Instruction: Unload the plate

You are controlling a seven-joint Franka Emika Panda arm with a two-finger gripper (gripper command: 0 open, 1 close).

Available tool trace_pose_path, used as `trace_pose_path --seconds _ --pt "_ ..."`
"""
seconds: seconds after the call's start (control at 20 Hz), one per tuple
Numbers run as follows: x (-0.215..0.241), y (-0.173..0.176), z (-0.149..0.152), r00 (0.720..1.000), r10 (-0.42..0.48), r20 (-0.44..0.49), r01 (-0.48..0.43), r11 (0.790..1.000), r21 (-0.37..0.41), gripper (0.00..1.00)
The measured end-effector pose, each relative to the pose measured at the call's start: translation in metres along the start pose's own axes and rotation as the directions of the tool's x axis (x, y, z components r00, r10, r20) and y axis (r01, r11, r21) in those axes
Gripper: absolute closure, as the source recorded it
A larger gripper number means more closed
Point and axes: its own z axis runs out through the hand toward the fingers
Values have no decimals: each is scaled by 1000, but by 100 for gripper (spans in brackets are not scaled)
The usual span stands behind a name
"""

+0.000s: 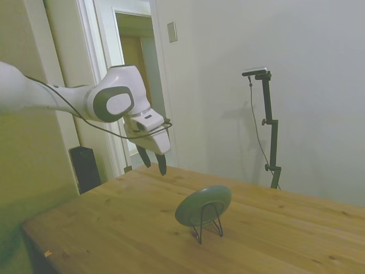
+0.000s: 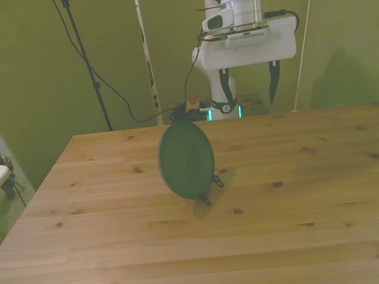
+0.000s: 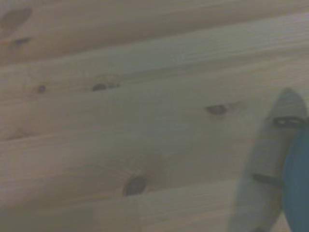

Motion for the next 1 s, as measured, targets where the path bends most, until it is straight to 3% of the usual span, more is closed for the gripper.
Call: trace_pose_path --seconds 0.3,0.65,1.0 --pt "26 1 -45 999 51 -14 -51 998 -29 0" --pt "47 25 -51 994 90 -56 -94 992 -81 0" --pt "94 62 -44 977 185 -110 -200 968 -149 0"
